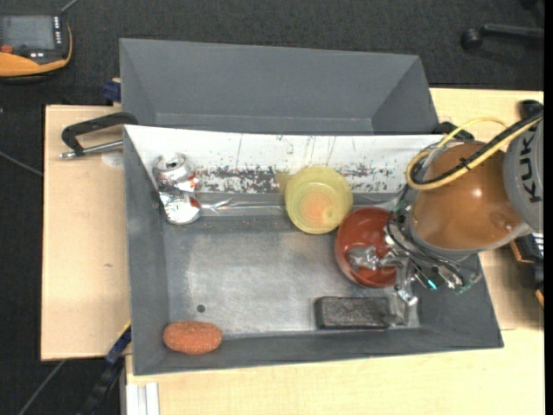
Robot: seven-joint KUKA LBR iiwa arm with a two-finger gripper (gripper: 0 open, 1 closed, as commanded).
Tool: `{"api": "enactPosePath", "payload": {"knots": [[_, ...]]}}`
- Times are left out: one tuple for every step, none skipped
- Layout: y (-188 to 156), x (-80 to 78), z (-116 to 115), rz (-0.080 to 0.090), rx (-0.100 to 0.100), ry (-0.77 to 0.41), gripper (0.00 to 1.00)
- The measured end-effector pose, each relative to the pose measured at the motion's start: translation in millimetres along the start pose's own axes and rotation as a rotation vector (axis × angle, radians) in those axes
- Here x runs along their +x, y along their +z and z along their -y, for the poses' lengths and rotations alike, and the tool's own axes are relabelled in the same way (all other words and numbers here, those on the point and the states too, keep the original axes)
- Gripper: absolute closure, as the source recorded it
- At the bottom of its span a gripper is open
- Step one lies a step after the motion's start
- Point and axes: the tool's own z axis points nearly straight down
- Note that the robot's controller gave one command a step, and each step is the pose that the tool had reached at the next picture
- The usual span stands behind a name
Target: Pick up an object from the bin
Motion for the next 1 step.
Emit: {"api": "enactPosePath", "payload": {"knots": [[-1.8, -0.9, 1.6, 0.004, 0.005, 0.000, 1.00]]}}
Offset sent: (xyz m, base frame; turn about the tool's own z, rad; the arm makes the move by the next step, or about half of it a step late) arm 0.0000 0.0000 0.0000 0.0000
